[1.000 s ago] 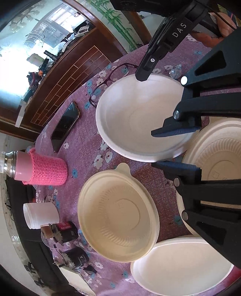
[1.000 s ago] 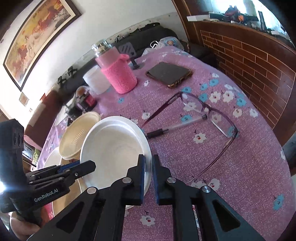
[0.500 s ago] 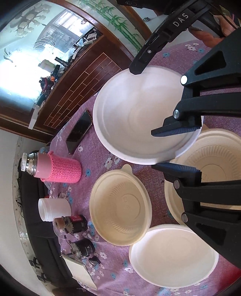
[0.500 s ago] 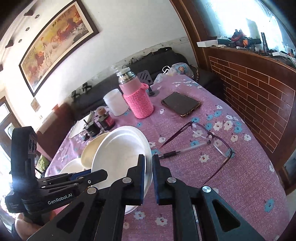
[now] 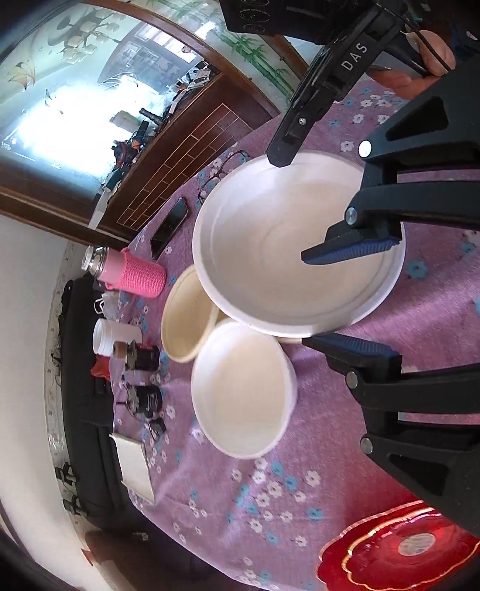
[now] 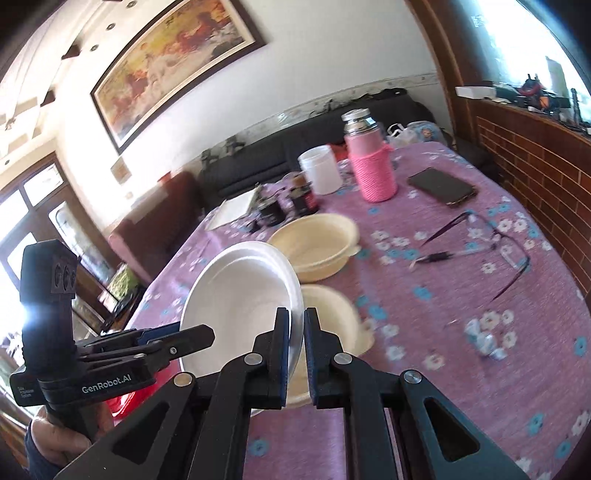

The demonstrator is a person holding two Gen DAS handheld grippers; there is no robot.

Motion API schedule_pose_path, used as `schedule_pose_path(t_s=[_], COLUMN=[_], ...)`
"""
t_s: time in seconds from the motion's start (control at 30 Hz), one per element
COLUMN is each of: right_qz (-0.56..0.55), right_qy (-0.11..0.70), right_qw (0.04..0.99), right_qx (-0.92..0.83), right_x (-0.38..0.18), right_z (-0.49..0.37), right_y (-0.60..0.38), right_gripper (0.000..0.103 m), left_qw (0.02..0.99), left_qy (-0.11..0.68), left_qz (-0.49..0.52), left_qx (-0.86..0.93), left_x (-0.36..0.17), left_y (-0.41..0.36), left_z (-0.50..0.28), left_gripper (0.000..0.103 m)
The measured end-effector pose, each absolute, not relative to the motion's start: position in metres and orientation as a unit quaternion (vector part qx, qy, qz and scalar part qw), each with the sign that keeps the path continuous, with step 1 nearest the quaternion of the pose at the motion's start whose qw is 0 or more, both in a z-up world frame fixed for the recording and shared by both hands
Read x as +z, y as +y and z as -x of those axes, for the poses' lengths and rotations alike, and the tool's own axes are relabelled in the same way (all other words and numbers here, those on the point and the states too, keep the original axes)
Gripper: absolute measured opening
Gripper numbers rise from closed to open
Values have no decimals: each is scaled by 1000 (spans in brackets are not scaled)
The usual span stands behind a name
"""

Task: Organize plates and bowls
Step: 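Lift the white bowl with the left gripper toward the cream bowls, then carry the held white bowl with the left gripper over the red plates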

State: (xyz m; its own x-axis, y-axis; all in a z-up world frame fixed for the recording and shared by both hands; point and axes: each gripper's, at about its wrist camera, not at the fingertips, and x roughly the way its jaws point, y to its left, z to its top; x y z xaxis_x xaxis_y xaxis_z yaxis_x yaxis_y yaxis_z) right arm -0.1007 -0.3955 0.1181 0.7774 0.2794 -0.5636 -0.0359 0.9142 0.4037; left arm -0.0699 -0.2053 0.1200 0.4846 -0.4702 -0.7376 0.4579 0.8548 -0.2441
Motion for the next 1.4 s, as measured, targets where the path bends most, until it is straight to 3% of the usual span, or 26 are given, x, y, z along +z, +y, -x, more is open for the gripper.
schedule_pose_path(t_s=[0.27, 0.7, 0.77, 0.83, 0.9, 0.97, 1.0, 1.03, 1.07, 1.13, 1.4], right_qz=[-170, -144, -129, -115, -108, -104, -108, -112, -114, -115, -122], right_qy=[377, 450, 449, 445, 442, 445, 446, 449, 451, 453, 437], right_qw=[899, 870, 873, 877, 880, 879, 878, 876, 874, 873, 880], right_qx=[145, 142, 142, 139, 134, 135, 137, 139, 139, 138, 138], right_x=[91, 47, 48, 49, 49, 46, 44, 42, 40, 39, 56], right_z=[104, 99, 100, 103, 106, 107, 106, 106, 105, 104, 108], right_y=[-323, -287, -285, -284, -284, -282, -282, -282, -282, -280, -281], right_gripper=[10, 12, 16, 29, 36, 36, 36, 36, 35, 20, 20], left_qw=[880, 864, 868, 870, 872, 874, 875, 876, 877, 883, 891], left_qy=[421, 455, 447, 445, 440, 435, 433, 430, 429, 419, 399], left_qz=[26, 33, 28, 24, 27, 20, 21, 19, 11, 4, -4], left_qx=[-219, -214, -212, -210, -212, -214, -216, -216, -215, -213, -215], left_x=[101, 49, 49, 47, 43, 42, 41, 41, 40, 43, 61], left_y=[-128, -105, -104, -103, -101, -103, -104, -105, -108, -111, -107], left_z=[114, 117, 120, 121, 123, 125, 125, 125, 126, 128, 134], left_gripper=[35, 39, 44, 47, 47, 44, 39, 28, 24, 24, 24])
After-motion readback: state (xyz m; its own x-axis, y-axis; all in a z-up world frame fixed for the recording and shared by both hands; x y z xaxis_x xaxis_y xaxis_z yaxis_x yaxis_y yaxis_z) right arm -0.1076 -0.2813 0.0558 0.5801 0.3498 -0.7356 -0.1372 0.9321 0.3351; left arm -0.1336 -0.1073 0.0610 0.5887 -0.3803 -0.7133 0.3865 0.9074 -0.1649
